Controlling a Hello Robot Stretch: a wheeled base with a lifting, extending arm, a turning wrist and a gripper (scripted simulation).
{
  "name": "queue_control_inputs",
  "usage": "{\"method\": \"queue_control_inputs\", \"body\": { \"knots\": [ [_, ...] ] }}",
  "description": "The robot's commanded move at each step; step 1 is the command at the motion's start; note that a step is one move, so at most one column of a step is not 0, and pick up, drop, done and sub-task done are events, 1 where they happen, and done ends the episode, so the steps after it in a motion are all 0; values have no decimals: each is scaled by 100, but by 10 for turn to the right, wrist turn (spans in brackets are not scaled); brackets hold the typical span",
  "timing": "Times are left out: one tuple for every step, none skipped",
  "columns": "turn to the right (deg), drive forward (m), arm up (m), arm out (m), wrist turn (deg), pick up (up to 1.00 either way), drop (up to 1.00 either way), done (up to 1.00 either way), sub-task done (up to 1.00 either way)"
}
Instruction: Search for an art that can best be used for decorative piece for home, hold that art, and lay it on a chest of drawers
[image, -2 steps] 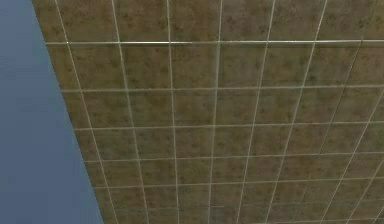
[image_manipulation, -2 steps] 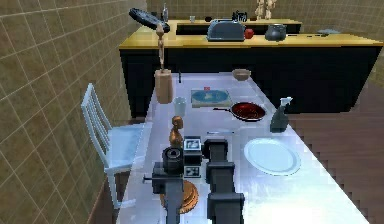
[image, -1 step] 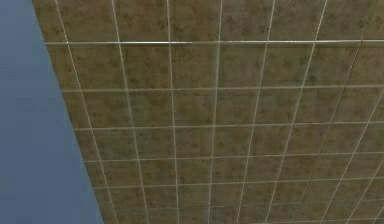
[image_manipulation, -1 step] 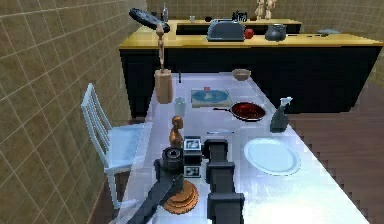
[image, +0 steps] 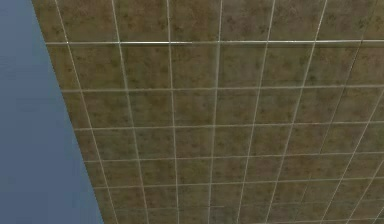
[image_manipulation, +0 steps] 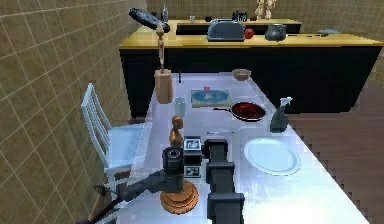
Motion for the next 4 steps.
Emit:
{"method": "queue_control_inputs", "body": {
  "knots": [
    [0,0,0,0,450,0,0,0,0],
    [0,0,0,0,300,0,0,0,0],
    [0,0,0,0,0,100,0,0,0],
    [0,0,10,0,0,0,0,0,0]
  ]
}}
